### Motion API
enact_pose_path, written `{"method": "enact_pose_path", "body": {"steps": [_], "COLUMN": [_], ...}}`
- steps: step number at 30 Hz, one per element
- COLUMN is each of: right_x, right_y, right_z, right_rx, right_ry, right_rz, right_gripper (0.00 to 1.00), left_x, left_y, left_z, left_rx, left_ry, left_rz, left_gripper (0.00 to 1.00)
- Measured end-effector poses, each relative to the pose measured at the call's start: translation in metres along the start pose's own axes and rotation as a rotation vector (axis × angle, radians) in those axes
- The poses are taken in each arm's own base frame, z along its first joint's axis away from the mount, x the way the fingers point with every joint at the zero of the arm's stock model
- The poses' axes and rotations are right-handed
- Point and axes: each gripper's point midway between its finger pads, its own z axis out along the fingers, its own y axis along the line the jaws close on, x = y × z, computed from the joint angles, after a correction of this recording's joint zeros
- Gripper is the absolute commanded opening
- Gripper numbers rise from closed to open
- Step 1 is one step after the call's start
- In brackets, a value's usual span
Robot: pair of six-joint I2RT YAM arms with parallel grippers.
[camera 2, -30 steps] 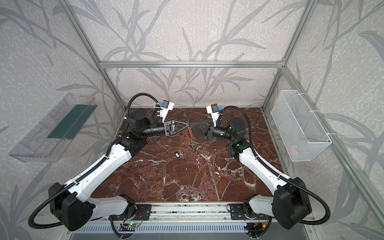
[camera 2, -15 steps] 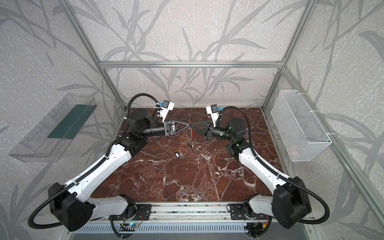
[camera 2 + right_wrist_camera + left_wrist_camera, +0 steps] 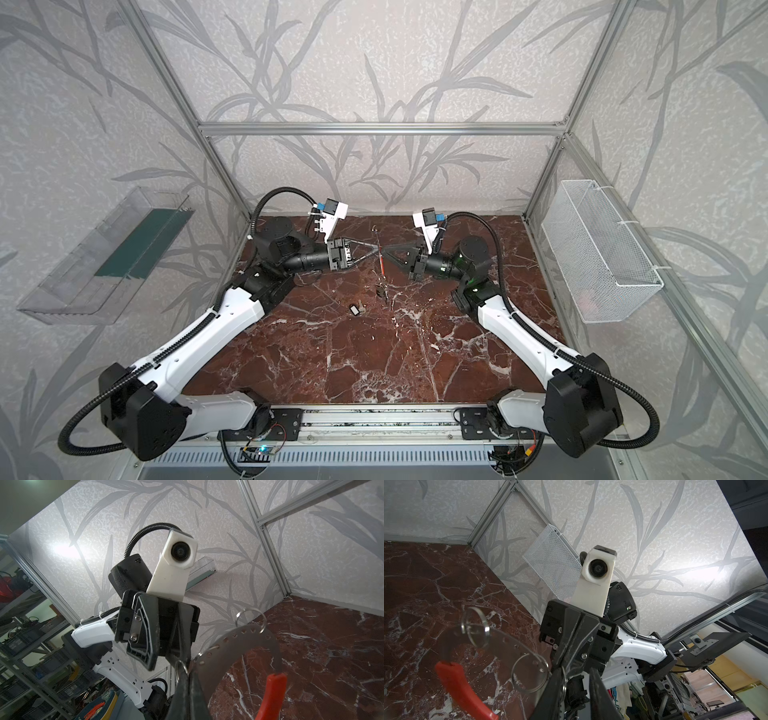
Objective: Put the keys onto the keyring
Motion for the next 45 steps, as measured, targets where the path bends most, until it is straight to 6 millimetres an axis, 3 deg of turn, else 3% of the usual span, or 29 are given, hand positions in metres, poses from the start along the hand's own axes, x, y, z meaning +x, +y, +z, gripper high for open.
{"method": "enact_pose_path", "body": {"steps": [8,14,18,26,45], "right_x": [0.001,0.001,0.002,0.007,0.031], "right_y": [0.0,0.001,0.002,-0.002,-0.011], "right_z": [0.0,0.0,0.0,-0.001,-0.001], "right_rx": [-0.003,-0.008,-0.01,0.001,0.076], "right_ry": [0.004,0.008,0.01,0.024,0.085], "right_rz": [0.0,0.001,0.001,0.027,0.055], "right_gripper": [0.0,0.0,0.0,0.0,0.0], "left_x": [0.003,0.006,0.007,0.011,0.025], "left_y": [0.004,0.005,0.007,0.013,0.04], "left_z": [0.001,0.001,0.0,-0.001,-0.011], "left_rx": [-0.003,-0.005,-0.011,-0.038,-0.287], "left_ry": [0.016,0.028,0.031,0.041,0.062], "left_rz": [0.0,0.0,-0.002,0.03,0.127], "left_gripper": [0.16,0.16,0.0,0.0,0.0]}}
